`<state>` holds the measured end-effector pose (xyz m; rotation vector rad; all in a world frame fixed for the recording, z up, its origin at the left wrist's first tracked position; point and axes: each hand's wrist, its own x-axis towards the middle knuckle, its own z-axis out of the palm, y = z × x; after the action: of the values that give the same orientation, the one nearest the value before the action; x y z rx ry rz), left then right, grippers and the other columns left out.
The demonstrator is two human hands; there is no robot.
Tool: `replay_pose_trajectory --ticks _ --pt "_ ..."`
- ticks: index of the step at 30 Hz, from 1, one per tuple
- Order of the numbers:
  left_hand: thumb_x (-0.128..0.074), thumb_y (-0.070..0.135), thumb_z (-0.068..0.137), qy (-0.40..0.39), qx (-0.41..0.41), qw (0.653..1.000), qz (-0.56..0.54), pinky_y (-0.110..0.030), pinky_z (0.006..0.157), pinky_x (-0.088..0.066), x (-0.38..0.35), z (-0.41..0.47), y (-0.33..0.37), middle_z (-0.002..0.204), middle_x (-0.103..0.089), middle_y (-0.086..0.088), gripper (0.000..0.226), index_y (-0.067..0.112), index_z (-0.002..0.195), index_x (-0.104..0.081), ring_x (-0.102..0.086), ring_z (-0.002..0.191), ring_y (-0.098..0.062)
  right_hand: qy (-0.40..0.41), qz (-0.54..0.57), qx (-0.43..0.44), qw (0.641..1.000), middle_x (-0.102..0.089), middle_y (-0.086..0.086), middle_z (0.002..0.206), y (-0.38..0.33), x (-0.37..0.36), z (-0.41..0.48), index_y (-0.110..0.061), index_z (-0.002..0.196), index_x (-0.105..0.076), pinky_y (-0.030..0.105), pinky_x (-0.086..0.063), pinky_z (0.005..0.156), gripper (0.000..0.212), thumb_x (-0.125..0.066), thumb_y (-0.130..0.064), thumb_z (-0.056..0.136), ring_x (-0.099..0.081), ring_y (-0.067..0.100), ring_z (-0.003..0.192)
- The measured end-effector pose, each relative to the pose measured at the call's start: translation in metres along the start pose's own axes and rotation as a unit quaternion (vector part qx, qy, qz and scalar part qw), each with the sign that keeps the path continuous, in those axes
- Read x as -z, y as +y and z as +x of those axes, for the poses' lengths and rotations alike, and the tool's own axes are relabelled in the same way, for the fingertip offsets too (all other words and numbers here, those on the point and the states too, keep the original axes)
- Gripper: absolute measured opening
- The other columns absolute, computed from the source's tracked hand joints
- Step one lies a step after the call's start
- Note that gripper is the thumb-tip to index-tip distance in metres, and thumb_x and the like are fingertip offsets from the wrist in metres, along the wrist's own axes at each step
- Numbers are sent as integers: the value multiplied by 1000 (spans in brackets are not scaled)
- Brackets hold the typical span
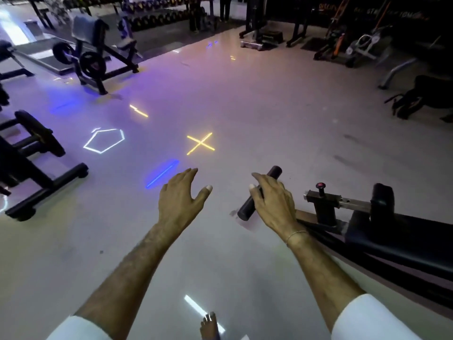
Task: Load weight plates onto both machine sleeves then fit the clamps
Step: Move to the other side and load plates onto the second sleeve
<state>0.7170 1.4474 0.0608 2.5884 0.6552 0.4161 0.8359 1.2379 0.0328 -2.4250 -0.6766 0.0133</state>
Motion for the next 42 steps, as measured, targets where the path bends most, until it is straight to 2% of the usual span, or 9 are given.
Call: replay_pose_trajectory --ticks 7,14,18,21,27,32,38,42 --pt "-58 52 96 -34 -46 998 4 -47 115 -38 -23 212 -22 154 -52 0 64 18 150 -48 -44 144 -22 11 17 -56 998 -54 -4 151 -2 -45 185 -27 150 -48 45 -39 113 46 -42 -42 106 -48 23 139" --pt "-59 51 96 -45 -75 996 12 -44 113 -41 -77 434 -36 152 -54 0 64 18 150 -49 -46 142 -22 58 36 -89 994 -59 -3 146 37 -109 393 -25 145 -54 45 -43 111 47 -41 -45 106 -54 22 133" --pt "-58 54 96 -61 -107 992 20 -43 112 -44 -100 563 -23 151 -55 0 66 18 150 -49 -48 141 -22 79 35 -110 990 -60 -4 146 48 -111 515 -24 145 -56 43 -45 109 43 -45 -41 106 -53 22 134" --pt "-59 54 95 -59 -135 989 0 -42 110 -45 -116 660 4 149 -57 0 66 18 149 -50 -49 140 -22 120 21 -123 985 -61 -4 145 64 -93 603 -25 144 -56 41 -46 106 45 -42 -43 106 -55 22 133" --pt "-58 55 95 -89 -210 973 -30 -44 114 -42 -177 844 55 151 -55 -2 66 17 149 -50 -46 143 -23 189 -19 -180 965 -62 -4 144 117 -71 753 -26 142 -57 45 -48 105 58 -30 -53 100 -57 24 131" --pt "-58 55 95 -125 -289 947 -58 -44 111 -45 -237 977 106 150 -56 -4 67 16 148 -51 -49 140 -26 244 -54 -239 938 -64 -2 141 162 -54 858 -25 142 -59 44 -50 102 53 -34 -49 102 -60 26 127" --pt "-59 55 95 -185 -375 904 -89 -42 108 -46 -304 1082 215 151 -55 -3 66 17 149 -51 -49 140 -24 317 -86 -317 890 -67 -1 137 228 10 923 -23 139 -61 41 -53 97 61 -28 -54 99 -63 27 122" --pt "-58 55 95 -218 -427 872 -97 -41 110 -44 -367 1128 306 153 -53 0 66 20 150 -49 -47 142 -22 357 -84 -373 852 -66 0 138 309 48 957 -23 140 -60 42 -53 98 62 -27 -56 99 -62 27 123"
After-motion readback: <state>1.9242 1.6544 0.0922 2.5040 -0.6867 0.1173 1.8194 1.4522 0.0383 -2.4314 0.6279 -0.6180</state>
